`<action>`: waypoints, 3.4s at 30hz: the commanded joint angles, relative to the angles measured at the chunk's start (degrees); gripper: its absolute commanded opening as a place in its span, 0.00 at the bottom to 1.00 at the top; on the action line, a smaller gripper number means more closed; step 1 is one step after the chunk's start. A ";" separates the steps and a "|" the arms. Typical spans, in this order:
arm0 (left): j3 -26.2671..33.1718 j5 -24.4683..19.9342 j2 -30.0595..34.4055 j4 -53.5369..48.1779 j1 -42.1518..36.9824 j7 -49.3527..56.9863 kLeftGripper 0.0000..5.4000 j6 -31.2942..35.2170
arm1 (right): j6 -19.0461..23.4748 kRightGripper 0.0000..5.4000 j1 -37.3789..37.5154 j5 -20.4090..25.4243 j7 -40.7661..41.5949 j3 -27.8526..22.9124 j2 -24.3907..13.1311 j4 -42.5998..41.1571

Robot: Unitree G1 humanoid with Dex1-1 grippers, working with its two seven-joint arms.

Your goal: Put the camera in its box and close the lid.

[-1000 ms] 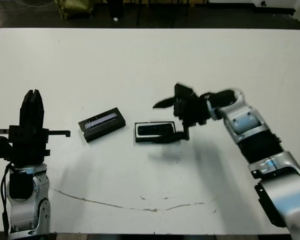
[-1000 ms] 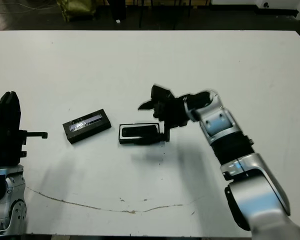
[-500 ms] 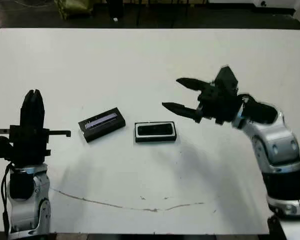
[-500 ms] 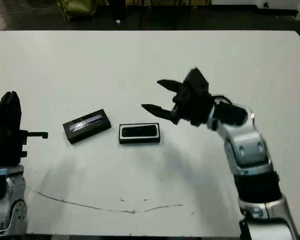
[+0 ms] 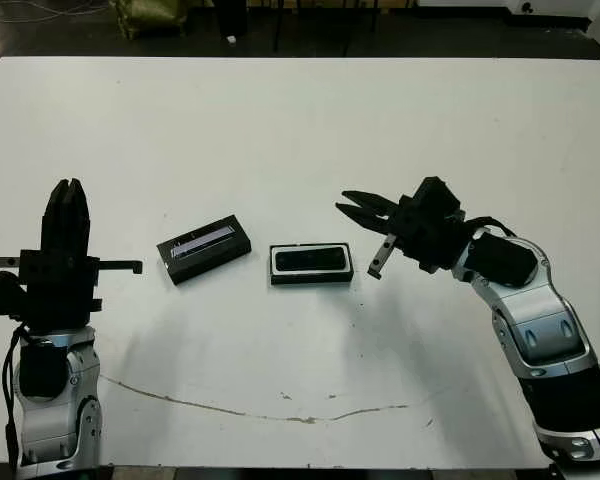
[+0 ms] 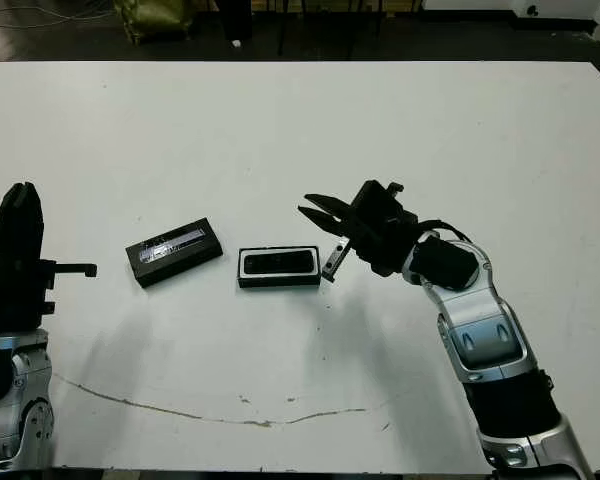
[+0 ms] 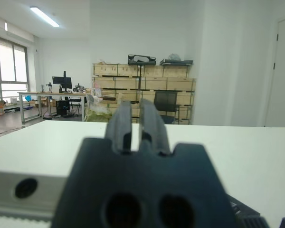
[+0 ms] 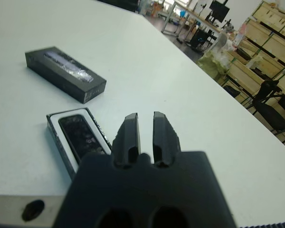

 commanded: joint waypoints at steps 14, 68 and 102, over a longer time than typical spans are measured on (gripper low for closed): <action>0.08 -0.43 -0.13 0.63 0.80 -0.29 0.00 0.52 | 3.12 0.00 0.90 -6.36 -1.18 6.65 -0.31 2.36; 0.61 2.11 2.49 -0.57 0.23 -0.25 0.00 1.69 | -4.31 0.00 9.37 16.81 -3.41 -17.18 0.11 0.76; -10.04 -1.70 36.12 7.71 -21.79 -42.51 0.83 34.29 | -5.02 0.00 9.92 19.70 -3.08 -20.78 -2.87 2.48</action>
